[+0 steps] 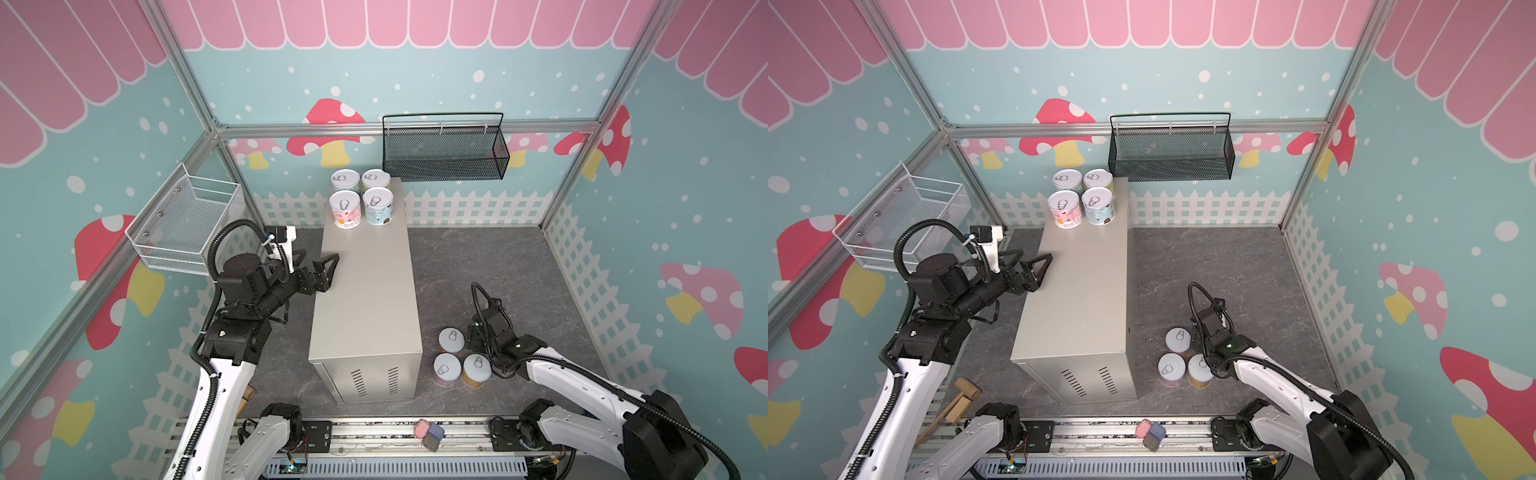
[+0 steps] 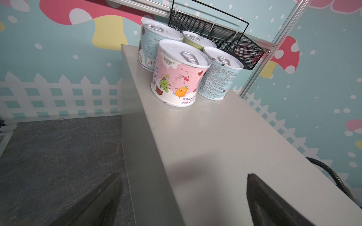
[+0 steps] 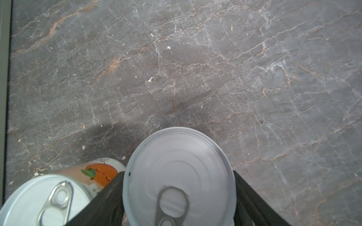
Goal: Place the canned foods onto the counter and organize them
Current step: 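Lower the right gripper onto a light-blue can in the floor cluster and grasp, then lift the light-blue can and carry it onto the cabinet top with the right gripper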
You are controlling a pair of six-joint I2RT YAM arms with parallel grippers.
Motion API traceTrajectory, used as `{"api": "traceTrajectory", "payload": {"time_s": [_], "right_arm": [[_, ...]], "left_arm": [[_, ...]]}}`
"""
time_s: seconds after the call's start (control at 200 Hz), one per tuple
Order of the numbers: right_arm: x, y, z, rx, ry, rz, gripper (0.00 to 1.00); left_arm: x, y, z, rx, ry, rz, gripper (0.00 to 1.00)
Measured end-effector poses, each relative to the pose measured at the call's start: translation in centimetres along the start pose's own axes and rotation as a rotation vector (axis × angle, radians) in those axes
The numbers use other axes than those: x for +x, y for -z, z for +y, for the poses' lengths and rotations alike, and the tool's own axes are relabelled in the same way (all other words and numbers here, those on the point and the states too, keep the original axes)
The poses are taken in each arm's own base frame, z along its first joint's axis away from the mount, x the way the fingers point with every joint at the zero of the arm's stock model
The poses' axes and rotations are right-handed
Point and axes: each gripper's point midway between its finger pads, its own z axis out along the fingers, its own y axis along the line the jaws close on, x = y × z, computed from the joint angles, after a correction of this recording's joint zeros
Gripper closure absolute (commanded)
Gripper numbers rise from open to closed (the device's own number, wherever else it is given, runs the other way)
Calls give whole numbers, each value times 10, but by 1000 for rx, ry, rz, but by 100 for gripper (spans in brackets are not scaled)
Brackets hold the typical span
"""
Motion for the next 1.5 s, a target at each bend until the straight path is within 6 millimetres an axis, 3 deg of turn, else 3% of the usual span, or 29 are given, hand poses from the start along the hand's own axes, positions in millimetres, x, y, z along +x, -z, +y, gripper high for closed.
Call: {"api": "traceTrajectory", "payload": {"time_s": [0.325,0.53,0.66,1.031,1.276,1.386,1.501], "right_arm": [[-6,-3,5,-8,13,-16,43],[-8,3,4,-8,82,-13,46],[-28,19,11,-39,129,-67,46],[-124,106,48,-182,280,-314,45],[-186,194,80,-339,377,-484,45],[-206,231,94,-423,420,-547,45],[-216,256,111,-516,470,-576,45]], "left_arm": [[0,0,0,1,0,-1,1],[0,0,0,1,-1,-1,1],[0,0,0,1,-1,-1,1],[0,0,0,1,-1,-2,1],[-1,0,0,1,-4,-3,1],[-1,0,-1,3,-6,-3,1],[0,0,-5,28,-9,2,1]]}}
